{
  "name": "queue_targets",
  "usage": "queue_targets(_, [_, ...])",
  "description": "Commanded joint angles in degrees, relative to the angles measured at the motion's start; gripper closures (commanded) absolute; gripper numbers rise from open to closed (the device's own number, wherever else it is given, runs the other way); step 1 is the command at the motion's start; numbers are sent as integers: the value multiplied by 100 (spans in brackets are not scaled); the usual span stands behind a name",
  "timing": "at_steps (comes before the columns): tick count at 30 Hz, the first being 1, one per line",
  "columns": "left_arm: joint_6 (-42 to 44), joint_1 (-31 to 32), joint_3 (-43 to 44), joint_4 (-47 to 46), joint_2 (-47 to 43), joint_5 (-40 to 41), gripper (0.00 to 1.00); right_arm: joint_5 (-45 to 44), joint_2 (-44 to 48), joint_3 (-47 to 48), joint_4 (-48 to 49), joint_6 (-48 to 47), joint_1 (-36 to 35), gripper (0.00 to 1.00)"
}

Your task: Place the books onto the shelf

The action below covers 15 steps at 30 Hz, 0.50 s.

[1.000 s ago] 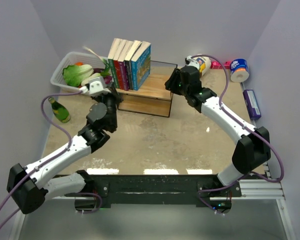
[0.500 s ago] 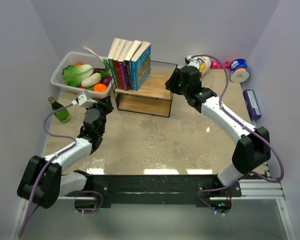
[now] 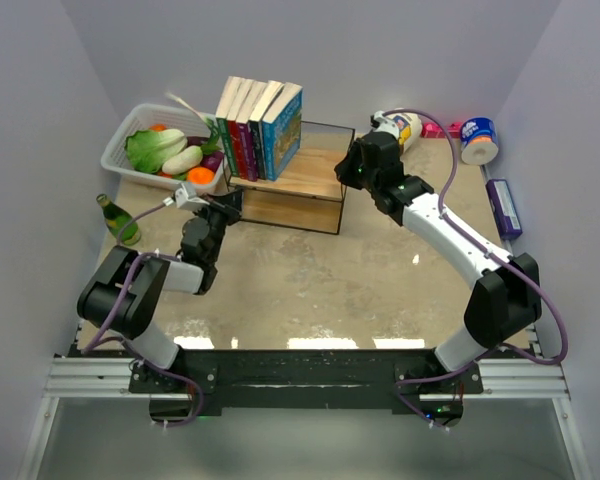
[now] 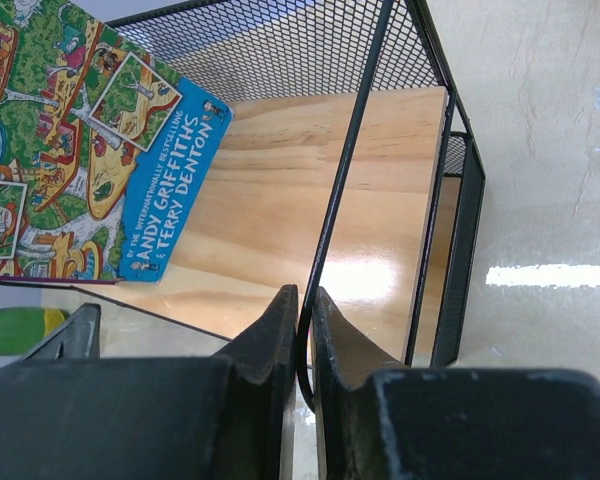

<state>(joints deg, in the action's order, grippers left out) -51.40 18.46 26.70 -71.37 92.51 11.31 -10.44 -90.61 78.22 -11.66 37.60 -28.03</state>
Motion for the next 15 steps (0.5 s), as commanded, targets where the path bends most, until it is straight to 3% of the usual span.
queue_targets(1, [-160,-106,275,-2284,284,-577,100,94,17,-69,252,-8,26,91])
queue_targets(15, [-134,-114,345,-2988,417,-1008,100,130,-89,-43,270,-8,26,96])
